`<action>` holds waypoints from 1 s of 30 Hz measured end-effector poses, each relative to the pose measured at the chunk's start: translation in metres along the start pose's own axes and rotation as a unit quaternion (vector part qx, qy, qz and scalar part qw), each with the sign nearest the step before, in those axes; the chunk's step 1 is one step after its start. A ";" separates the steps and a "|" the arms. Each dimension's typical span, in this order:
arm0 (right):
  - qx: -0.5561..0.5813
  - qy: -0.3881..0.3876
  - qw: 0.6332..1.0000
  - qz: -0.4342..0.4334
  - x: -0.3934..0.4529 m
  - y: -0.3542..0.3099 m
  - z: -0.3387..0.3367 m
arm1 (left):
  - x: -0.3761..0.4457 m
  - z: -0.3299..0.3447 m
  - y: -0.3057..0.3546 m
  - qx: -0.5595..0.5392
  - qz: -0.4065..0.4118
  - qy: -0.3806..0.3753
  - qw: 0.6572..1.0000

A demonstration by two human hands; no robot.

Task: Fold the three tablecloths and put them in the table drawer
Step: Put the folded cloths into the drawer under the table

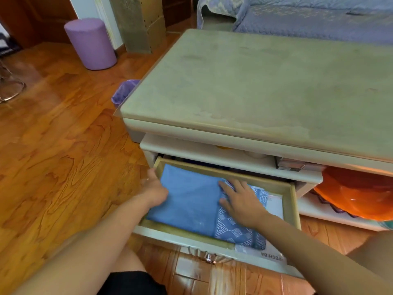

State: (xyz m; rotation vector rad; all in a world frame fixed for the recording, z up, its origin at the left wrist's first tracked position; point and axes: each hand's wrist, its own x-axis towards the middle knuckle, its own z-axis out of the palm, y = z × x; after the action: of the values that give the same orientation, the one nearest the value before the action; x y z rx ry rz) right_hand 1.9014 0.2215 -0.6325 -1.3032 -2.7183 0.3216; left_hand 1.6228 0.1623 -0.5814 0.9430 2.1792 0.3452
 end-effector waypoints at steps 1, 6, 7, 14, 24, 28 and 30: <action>-0.030 -0.009 0.999 0.007 -0.006 0.014 0.005 | -0.007 0.006 0.003 0.119 0.022 0.024 0.992; -0.094 0.041 0.995 0.009 -0.006 0.020 0.016 | -0.006 0.030 0.003 0.395 0.209 -0.069 0.892; -0.099 0.048 0.994 0.019 -0.008 0.014 0.019 | 0.001 0.026 0.003 0.359 0.186 -0.138 0.904; -0.086 -0.062 0.994 0.008 -0.018 0.010 0.022 | 0.013 0.033 -0.009 0.346 0.149 -0.144 0.915; 0.058 -0.066 0.994 -0.066 -0.027 0.016 -0.137 | -0.058 0.018 0.089 0.380 0.303 0.009 0.874; 0.095 0.074 0.989 -0.081 -0.026 0.020 -0.235 | -0.126 0.003 0.184 0.247 0.454 0.062 0.854; 0.084 0.150 0.983 -0.059 -0.022 0.040 -0.270 | -0.148 -0.002 0.233 0.159 0.500 0.090 0.846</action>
State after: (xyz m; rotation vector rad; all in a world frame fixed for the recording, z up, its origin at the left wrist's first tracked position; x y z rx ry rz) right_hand 1.9965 0.2675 -0.3796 -1.0472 -2.4432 0.3069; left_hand 1.8125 0.2182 -0.3892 2.2963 1.7308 0.5686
